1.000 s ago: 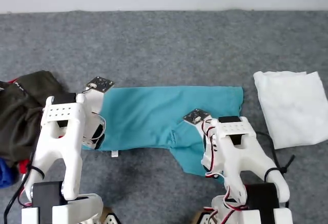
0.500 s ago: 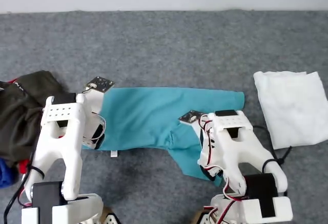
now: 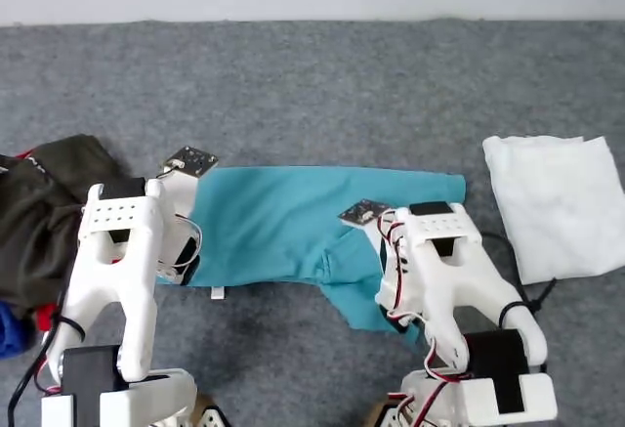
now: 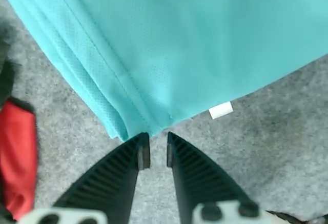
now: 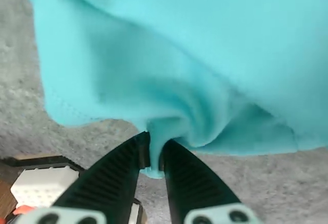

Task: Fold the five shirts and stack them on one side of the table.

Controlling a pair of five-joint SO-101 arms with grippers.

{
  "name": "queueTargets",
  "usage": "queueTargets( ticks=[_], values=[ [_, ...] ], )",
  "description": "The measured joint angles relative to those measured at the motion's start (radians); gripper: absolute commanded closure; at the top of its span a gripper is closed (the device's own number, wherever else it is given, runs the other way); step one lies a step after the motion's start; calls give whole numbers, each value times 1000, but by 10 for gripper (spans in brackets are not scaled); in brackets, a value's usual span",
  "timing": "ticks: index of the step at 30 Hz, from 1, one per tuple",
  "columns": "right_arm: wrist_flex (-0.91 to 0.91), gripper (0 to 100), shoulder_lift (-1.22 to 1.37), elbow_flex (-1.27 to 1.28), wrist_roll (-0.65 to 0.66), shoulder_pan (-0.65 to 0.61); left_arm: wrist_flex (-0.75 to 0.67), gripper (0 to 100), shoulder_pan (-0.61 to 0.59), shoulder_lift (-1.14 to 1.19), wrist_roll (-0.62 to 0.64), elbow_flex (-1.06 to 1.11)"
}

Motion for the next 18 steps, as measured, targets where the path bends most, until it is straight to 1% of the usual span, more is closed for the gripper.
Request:
queueTargets(
  ticks=[9, 14, 18],
  values=[
    [46, 989, 0, -137, 0, 0, 0, 935, 0, 0, 0, 0],
    [48, 989, 0, -247, -69, 0, 0, 935, 0, 0, 0, 0],
    [49, 989, 0, -310, -91, 0, 0, 935, 0, 0, 0, 0]
  ],
)
